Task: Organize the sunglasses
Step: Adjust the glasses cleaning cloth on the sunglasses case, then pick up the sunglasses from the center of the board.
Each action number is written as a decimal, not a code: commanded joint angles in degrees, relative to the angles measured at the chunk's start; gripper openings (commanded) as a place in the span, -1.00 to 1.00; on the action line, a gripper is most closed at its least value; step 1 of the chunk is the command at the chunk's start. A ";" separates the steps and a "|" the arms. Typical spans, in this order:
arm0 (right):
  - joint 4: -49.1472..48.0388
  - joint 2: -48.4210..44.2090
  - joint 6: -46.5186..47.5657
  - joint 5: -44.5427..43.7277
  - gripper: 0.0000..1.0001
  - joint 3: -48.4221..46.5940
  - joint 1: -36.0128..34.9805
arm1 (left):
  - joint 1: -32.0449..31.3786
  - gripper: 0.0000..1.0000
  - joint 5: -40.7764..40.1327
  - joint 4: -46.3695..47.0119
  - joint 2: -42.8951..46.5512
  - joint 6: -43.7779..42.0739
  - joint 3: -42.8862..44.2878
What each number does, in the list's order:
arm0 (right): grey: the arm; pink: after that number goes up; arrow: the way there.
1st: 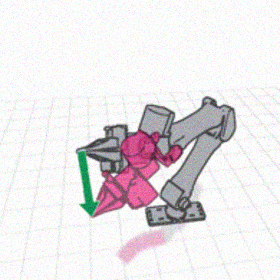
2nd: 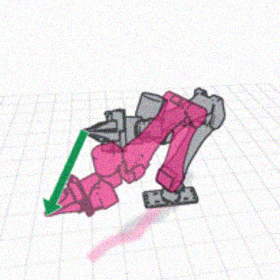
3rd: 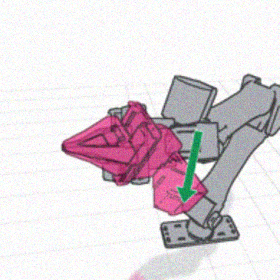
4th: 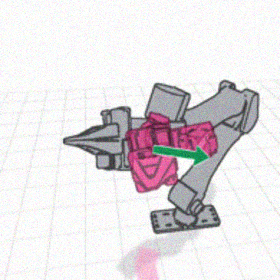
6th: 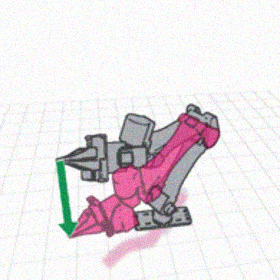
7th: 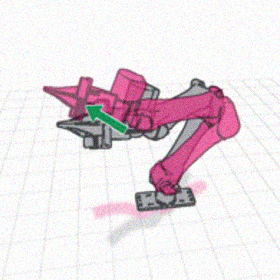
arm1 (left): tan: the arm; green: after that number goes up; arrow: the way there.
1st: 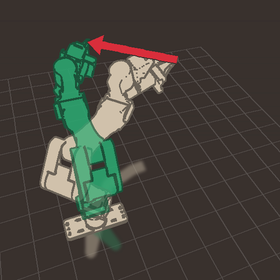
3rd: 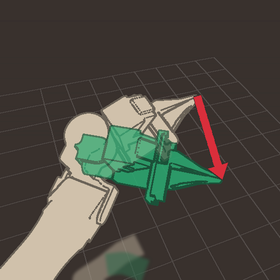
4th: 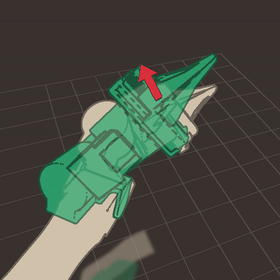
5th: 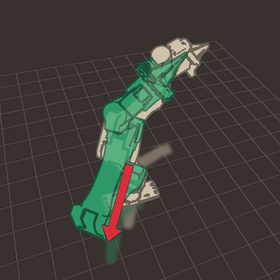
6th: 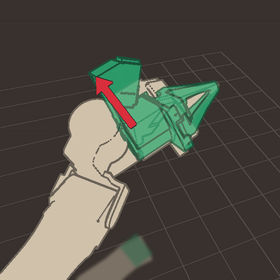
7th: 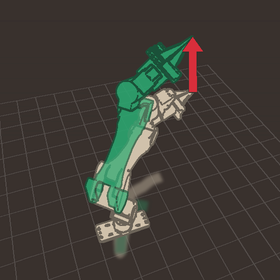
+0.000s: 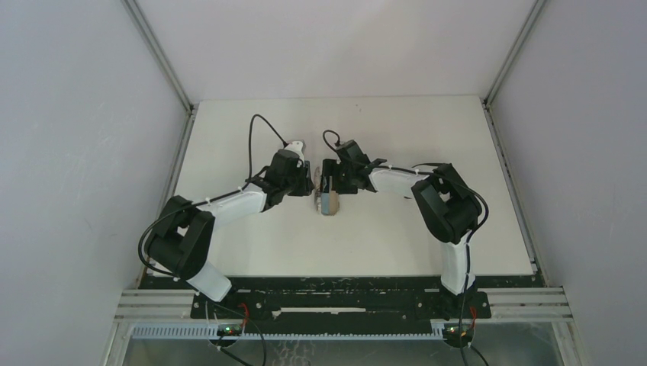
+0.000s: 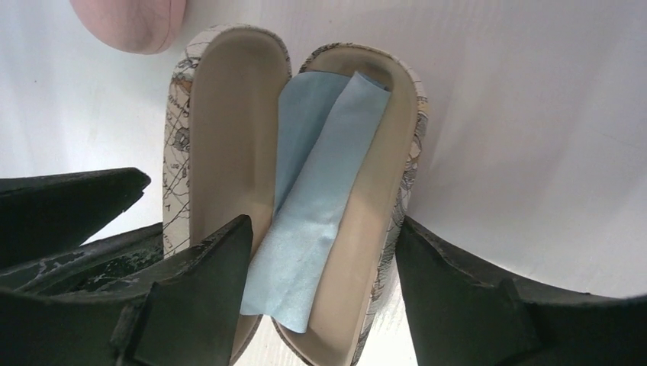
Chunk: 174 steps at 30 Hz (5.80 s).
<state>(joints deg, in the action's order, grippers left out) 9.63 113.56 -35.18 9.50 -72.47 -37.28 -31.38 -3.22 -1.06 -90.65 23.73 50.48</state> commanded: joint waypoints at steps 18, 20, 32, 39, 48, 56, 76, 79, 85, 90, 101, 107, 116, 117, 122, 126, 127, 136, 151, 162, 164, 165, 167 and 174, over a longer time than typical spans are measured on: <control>1.77 -0.47 1.24 -0.51 -0.44 -1.17 0.16 | -0.37 -0.17 0.87 1.33 0.78 -0.96 2.46; 2.19 -0.96 1.61 -0.94 -0.49 -0.94 0.35 | -0.35 -0.17 0.92 1.32 0.86 -0.97 2.44; 1.63 -5.67 2.58 0.08 -0.12 1.36 1.24 | -0.35 -0.17 0.95 1.15 1.08 -1.05 2.54; 2.41 -5.35 2.82 0.76 0.03 1.28 0.38 | -0.35 -0.17 1.13 1.15 1.17 -1.05 2.68; 6.37 -4.42 4.11 -4.04 -0.14 1.29 -0.99 | -0.35 -0.17 1.16 1.15 1.15 -1.02 2.64; 6.57 -5.00 4.29 -3.90 -0.58 1.36 -0.78 | -0.37 -0.19 1.16 1.15 1.28 -1.05 2.50; 6.52 -9.14 4.63 -2.63 0.07 3.66 -1.41 | -0.35 -0.20 1.18 1.06 1.79 -1.05 2.54; 6.91 -8.97 4.65 -2.34 0.05 3.66 -1.95 | -0.37 -0.20 1.31 1.06 1.70 -1.01 2.63; 8.00 -8.36 4.44 -3.67 -0.35 3.65 -1.93 | -0.51 -0.20 1.60 1.06 1.76 -0.96 2.52; 8.07 -8.97 4.28 -3.99 -0.57 3.67 -1.66 | -0.62 -0.20 1.69 1.06 2.04 -0.94 2.44; 4.99 -14.12 3.44 -3.27 -0.27 7.35 -0.60 | -0.81 -0.20 1.50 1.06 2.65 -0.77 2.18; 5.99 -22.98 4.06 -6.03 -0.14 12.33 2.80 | -0.79 -0.20 1.56 1.06 2.80 -0.79 2.32; 15.55 -37.94 7.15 -15.08 -0.12 17.93 16.22 | -0.80 -0.19 0.20 0.80 2.94 -0.89 1.92; 16.13 -38.99 7.21 -15.50 -0.11 18.61 17.92 | -0.82 -0.19 -0.04 0.80 2.96 -0.89 1.76; 18.92 -41.18 7.66 -17.92 -0.06 19.69 24.99 | -0.71 -0.17 -1.21 0.79 3.58 -0.58 0.93; 18.54 -42.74 7.73 -17.09 -0.04 20.93 28.46 | -0.70 -0.16 -1.79 0.72 4.19 -0.44 -0.05; 18.38 -43.02 7.75 -17.05 -0.03 21.13 28.76 | -0.70 -0.16 -1.89 0.71 4.30 -0.43 -0.15; 18.34 -43.16 8.19 -16.80 -0.02 21.22 29.59 | -0.62 -0.16 -3.18 0.34 4.65 -0.48 -0.97; 17.54 -44.39 8.09 -15.28 -0.01 21.90 29.63 | -0.19 -0.16 -3.52 0.10 6.94 0.09 -2.04; 18.44 -45.88 8.88 -18.32 0.11 21.84 34.59 | -0.20 0.32 -5.97 -16.12 31.95 9.48 9.63; 20.48 -43.37 10.34 -20.44 0.13 19.43 35.71 | -0.20 0.63 -7.67 -20.79 35.74 10.57 14.19; 21.23 -41.95 11.29 -21.91 0.13 18.24 35.99 | -0.18 0.77 -8.61 -22.90 37.42 10.94 16.46; 22.36 -38.78 13.48 -24.32 0.13 15.95 36.61 | -0.22 0.92 -10.01 -25.53 40.83 11.20 19.67; 25.90 -28.03 20.29 -25.98 0.09 8.85 39.66 | -0.23 0.99 -12.92 -27.40 48.47 12.19 26.36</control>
<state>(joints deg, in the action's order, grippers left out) 33.67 82.28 -20.88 -14.02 -59.96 0.82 -31.75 -13.21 -24.91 -43.46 34.59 72.29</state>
